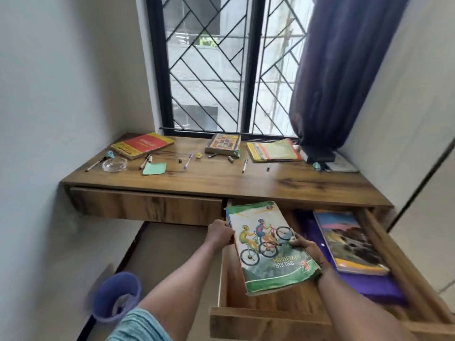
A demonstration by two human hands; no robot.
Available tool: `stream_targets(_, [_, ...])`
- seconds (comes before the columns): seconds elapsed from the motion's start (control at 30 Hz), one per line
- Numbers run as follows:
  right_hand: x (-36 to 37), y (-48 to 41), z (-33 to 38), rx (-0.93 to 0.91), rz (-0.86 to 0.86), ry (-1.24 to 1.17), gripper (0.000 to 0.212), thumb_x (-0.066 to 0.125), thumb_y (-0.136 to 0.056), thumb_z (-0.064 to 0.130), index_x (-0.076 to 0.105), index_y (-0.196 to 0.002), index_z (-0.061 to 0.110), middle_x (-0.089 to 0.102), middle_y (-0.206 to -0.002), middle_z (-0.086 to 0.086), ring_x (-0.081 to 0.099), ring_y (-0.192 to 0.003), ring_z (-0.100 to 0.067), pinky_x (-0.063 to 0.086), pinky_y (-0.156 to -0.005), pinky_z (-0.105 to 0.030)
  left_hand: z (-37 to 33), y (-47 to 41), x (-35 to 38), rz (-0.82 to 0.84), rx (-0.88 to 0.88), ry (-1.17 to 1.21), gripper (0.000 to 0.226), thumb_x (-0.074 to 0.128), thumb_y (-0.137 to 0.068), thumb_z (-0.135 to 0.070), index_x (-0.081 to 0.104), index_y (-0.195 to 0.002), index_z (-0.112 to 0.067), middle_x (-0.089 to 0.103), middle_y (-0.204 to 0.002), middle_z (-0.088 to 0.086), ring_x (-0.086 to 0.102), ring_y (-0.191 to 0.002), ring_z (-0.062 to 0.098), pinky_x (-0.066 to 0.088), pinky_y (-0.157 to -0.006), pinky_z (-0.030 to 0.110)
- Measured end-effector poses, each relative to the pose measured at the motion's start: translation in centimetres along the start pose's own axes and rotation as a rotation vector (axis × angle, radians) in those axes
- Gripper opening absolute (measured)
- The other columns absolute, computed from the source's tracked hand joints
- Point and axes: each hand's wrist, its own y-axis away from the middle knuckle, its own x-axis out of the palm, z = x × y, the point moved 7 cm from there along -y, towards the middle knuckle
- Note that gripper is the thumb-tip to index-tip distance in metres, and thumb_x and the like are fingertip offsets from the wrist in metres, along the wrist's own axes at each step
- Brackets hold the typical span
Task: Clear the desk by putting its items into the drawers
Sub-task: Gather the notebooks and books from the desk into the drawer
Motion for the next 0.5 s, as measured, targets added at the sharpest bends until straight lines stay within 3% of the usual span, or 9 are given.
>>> stream_targets(0.07, [-3.8,0.7,1.6,-0.029,-0.085,0.013,0.085,0.087,-0.016,0.008,0.065,-0.098,0.003,0.071,-0.079,-0.022,0.070,-0.063,-0.034,0.058,-0.054,-0.041,0.0,-1.3,4.0,0.038,-0.061,0.115,0.008,0.064,-0.075,0.002,0.068,-0.069,-0.002,0.070,-0.089,0.019,0.069,-0.076,0.027,0.061,-0.071,0.040])
stream_targets(0.1, [-5.2,1.3,2.3,-0.020,-0.119,0.046,0.074,0.086,-0.025,0.009,0.065,-0.096,0.002,0.071,-0.076,-0.021,0.070,-0.061,-0.033,0.058,-0.054,-0.038,-0.1,-1.8,6.3,0.081,-0.092,0.119,0.003,0.067,-0.074,0.000,0.067,-0.071,0.001,0.070,-0.092,0.021,0.070,-0.080,0.029,0.059,-0.076,0.044])
stream_targets(0.17, [-8.9,2.2,3.2,0.034,-0.265,0.071,0.019,0.068,-0.062,0.004,0.070,-0.081,-0.001,0.070,-0.065,-0.019,0.068,-0.052,-0.029,0.056,-0.046,-0.031,0.0,-3.3,10.7,0.143,-0.120,0.077,0.013,0.071,-0.072,-0.003,0.069,-0.081,0.006,0.071,-0.096,0.022,0.071,-0.087,0.031,0.059,-0.081,0.044])
stream_targets(0.23, [-14.1,1.8,4.0,0.097,-0.367,0.214,0.026,0.042,-0.082,-0.009,0.068,-0.082,-0.005,0.069,-0.060,-0.017,0.067,-0.049,-0.025,0.055,-0.043,-0.027,-0.6,-4.1,15.3,0.192,-0.123,0.000,0.013,0.071,-0.074,-0.004,0.069,-0.084,0.005,0.071,-0.092,0.018,0.071,-0.086,0.028,0.059,-0.080,0.038])
stream_targets(0.27, [-16.5,1.6,4.4,0.115,-0.400,0.289,0.026,0.040,-0.085,-0.011,0.066,-0.084,-0.004,0.070,-0.059,-0.013,0.067,-0.048,-0.021,0.054,-0.045,-0.023,-1.5,-4.0,17.5,0.222,-0.129,-0.018,0.005,0.068,-0.076,-0.002,0.067,-0.078,0.002,0.071,-0.087,0.016,0.070,-0.082,0.026,0.058,-0.078,0.037])
stream_targets(0.37, [-22.1,0.3,5.5,0.157,-0.440,0.584,0.020,0.049,-0.084,-0.015,0.063,-0.081,-0.001,0.068,-0.054,-0.004,0.062,-0.043,-0.012,0.049,-0.048,-0.021,-2.1,-5.0,23.9,0.298,-0.179,-0.074,0.018,0.054,-0.084,0.002,0.056,-0.067,-0.004,0.062,-0.072,0.009,0.065,-0.059,0.018,0.054,-0.056,0.030])
stream_targets(0.4, [-23.8,0.0,6.0,0.194,-0.449,0.653,0.019,0.050,-0.083,-0.015,0.064,-0.085,-0.003,0.068,-0.059,-0.006,0.062,-0.045,-0.014,0.049,-0.051,-0.023,-2.1,-5.7,26.0,0.314,-0.175,-0.086,0.010,0.053,-0.081,0.001,0.059,-0.073,0.000,0.066,-0.076,0.012,0.067,-0.061,0.019,0.056,-0.055,0.031])
stream_targets(0.5, [-27.5,-2.0,7.8,0.191,-0.473,0.823,0.029,0.052,-0.085,-0.012,0.064,-0.107,0.002,0.067,-0.090,-0.016,0.063,-0.070,-0.024,0.050,-0.070,-0.029,-1.8,-7.4,30.8,0.305,-0.170,-0.116,0.028,0.051,-0.076,-0.001,0.065,-0.100,0.005,0.067,-0.090,0.011,0.063,-0.080,0.021,0.052,-0.063,0.030])
